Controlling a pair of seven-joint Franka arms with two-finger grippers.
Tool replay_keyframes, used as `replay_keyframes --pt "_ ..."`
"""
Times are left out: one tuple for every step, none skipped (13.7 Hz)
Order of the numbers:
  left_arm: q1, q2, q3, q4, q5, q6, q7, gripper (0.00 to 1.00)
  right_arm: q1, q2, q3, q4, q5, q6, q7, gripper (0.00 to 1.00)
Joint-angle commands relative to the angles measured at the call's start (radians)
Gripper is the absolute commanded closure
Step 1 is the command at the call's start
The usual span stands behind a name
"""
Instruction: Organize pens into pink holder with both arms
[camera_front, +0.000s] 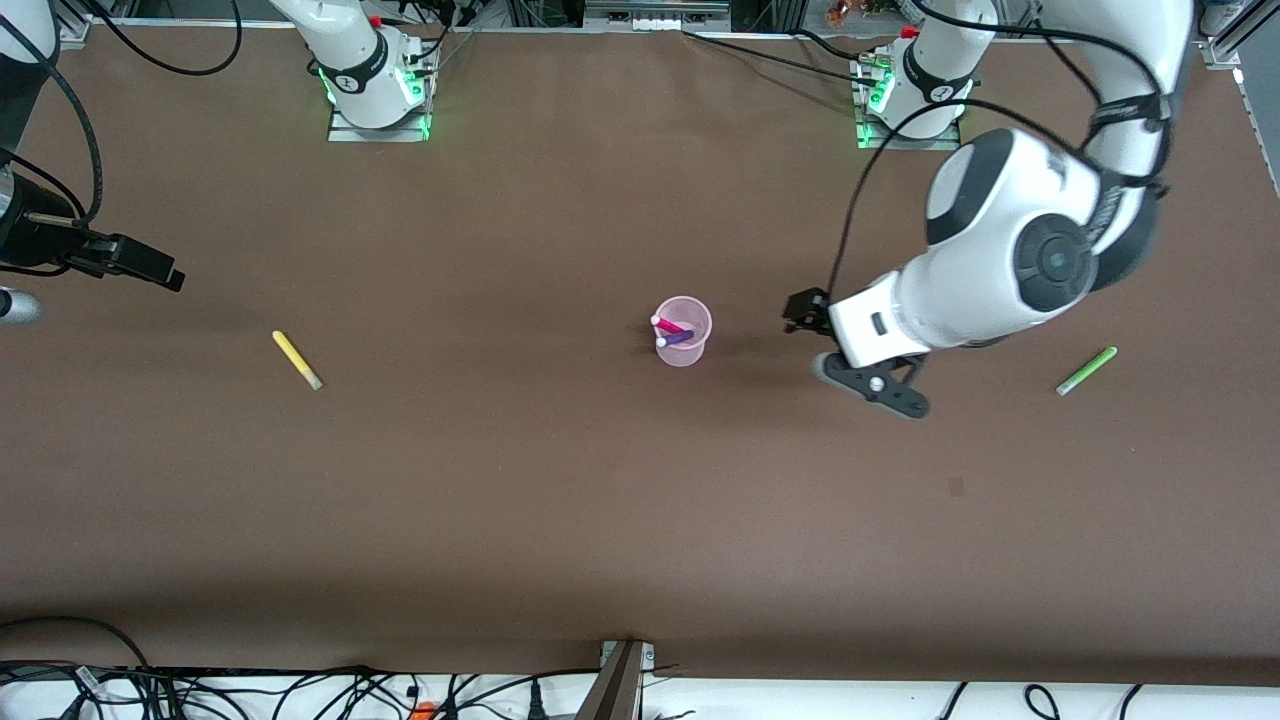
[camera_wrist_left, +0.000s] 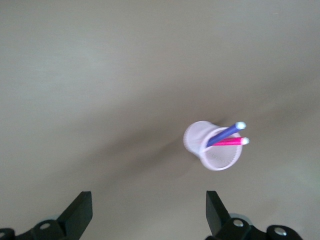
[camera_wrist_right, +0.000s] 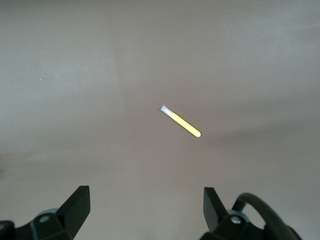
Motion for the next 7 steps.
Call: replay_keyframes --pt "-0.004 0.002 -0.003 0.093 0.105 -0.135 -0.025 0.0 -0.01 -0.003 0.013 0.003 0.0 -0.012 0.013 0.0" --pt "-0.003 0.001 -0.005 0.113 0.16 -0.171 -0.027 0.0 -0.009 -0.005 0.014 0.005 -0.006 -0.014 0.019 0.0" --pt "0.001 -0.025 -0.005 0.132 0.216 -0.2 -0.027 0.0 -0.007 -0.005 0.014 0.005 -0.009 -0.014 0.036 0.0" --pt "0.013 -0.054 0.0 0.136 0.24 -0.211 -0.027 0.0 -0.004 -0.007 0.016 0.006 -0.009 -0.014 0.052 0.0" --pt "0.052 -0.086 0.004 0.136 0.242 -0.224 -0.025 0.0 0.008 -0.007 0.014 0.008 -0.011 -0.014 0.075 0.0" --pt "0.091 -0.121 0.003 0.135 0.239 -0.241 -0.024 0.0 0.02 -0.007 0.014 0.008 -0.012 -0.015 0.106 0.0" --pt "0.135 -0.139 0.001 0.136 0.234 -0.269 -0.019 0.0 0.025 -0.007 0.014 0.009 -0.014 -0.018 0.129 0.0"
